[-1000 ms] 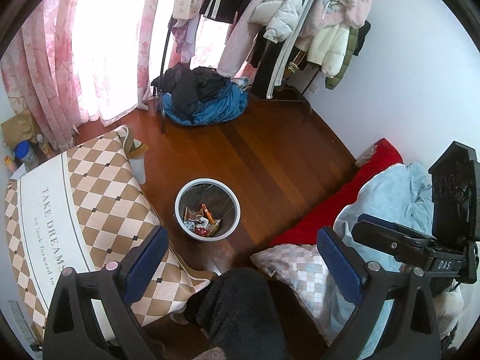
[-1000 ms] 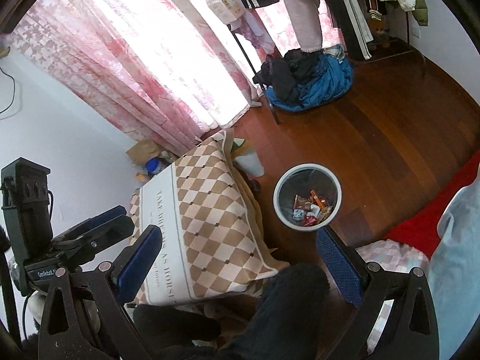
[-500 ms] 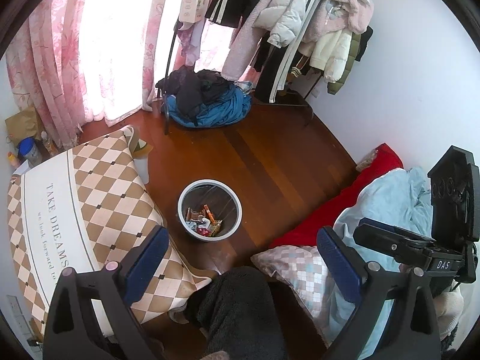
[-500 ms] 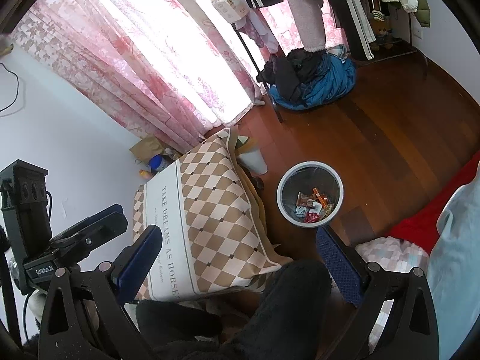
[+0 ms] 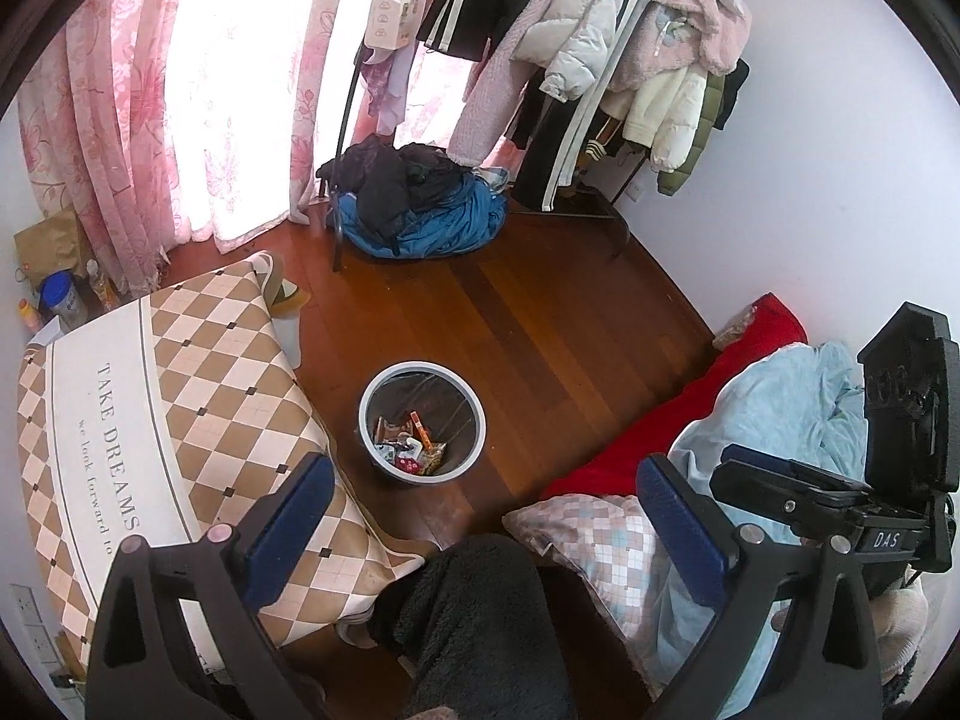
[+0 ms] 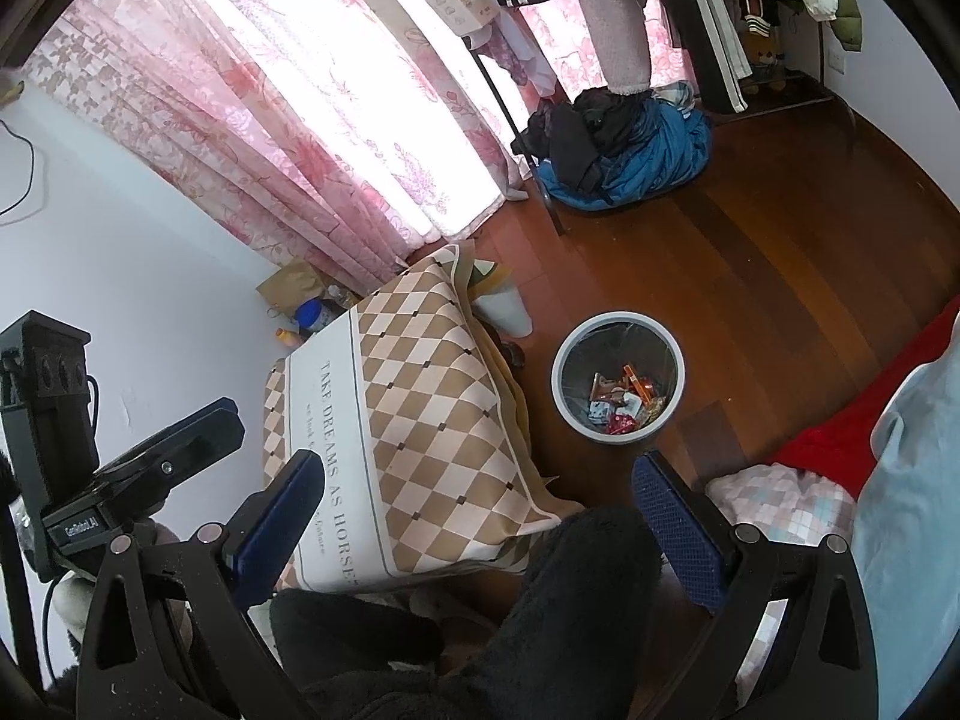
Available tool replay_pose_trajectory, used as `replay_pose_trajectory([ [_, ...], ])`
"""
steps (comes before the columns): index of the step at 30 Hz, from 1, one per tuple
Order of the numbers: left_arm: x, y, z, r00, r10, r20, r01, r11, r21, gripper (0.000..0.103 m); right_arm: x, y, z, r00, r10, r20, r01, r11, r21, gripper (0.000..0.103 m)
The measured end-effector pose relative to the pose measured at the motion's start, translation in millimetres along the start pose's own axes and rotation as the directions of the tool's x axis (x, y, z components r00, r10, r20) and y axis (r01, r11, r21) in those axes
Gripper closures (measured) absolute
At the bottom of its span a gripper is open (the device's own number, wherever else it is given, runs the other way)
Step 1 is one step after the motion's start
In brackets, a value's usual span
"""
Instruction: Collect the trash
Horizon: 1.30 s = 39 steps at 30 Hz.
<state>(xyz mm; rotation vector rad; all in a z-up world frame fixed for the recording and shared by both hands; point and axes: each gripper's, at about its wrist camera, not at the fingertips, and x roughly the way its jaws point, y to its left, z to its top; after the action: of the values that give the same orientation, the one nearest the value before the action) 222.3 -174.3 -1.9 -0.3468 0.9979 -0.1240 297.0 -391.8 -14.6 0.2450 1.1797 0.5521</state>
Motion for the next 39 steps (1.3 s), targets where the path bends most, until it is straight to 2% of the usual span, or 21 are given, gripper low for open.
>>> replay_pose_trajectory([
  [39,-6.8,7.5,-7.8,1.000,-0.007,0.008,0.007,1.000,0.000,0.000,-2.8,8.9,8.5,1.000,-0.013,-0.019,0.012,0.997,-0.073,0.000],
])
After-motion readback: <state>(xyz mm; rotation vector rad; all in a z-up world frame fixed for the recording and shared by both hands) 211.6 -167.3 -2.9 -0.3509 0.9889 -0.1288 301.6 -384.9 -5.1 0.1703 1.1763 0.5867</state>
